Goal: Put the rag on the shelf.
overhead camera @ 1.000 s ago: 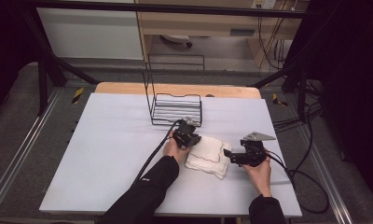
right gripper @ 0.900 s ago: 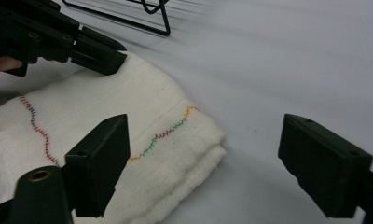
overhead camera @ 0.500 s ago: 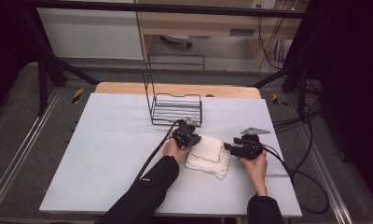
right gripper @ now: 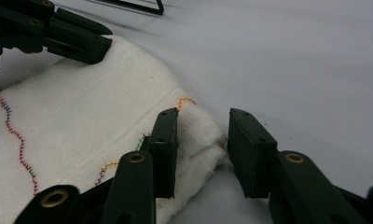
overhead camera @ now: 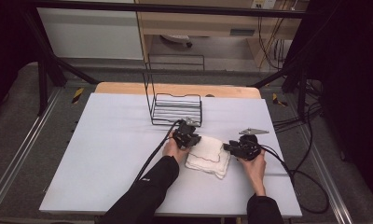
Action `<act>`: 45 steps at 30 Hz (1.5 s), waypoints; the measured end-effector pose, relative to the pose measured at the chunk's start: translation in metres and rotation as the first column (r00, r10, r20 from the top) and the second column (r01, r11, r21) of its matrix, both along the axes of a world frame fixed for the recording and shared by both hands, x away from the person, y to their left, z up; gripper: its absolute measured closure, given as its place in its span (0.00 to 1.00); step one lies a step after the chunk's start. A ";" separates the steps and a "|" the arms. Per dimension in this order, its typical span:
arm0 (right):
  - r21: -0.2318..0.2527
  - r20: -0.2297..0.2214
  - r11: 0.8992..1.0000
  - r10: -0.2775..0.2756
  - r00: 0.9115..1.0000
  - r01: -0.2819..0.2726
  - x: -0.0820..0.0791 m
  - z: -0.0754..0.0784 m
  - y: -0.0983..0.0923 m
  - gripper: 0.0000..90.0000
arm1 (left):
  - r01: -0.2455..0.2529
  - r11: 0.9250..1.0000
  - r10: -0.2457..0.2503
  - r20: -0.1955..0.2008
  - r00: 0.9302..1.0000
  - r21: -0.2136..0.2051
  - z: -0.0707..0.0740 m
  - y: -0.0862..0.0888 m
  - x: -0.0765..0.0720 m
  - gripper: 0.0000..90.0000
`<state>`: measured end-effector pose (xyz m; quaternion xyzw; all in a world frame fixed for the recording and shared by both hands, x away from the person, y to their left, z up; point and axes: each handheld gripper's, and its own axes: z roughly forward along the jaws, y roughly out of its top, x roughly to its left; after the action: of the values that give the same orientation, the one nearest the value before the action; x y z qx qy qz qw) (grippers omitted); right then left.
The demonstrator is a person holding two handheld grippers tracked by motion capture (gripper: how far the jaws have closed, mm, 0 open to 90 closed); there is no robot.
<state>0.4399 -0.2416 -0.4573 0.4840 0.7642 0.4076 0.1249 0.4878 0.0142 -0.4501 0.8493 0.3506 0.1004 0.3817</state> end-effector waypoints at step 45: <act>0.100 0.109 0.995 -0.038 0.993 0.027 -0.019 0.026 0.000 0.92 | 0.010 0.990 -0.001 0.062 0.998 -0.143 0.028 0.021 -0.019 0.93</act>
<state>0.4205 -0.2413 -0.4316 0.4786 0.7271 0.4689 0.1497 0.4688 0.0349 -0.4221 0.8172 0.3426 0.1004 0.4525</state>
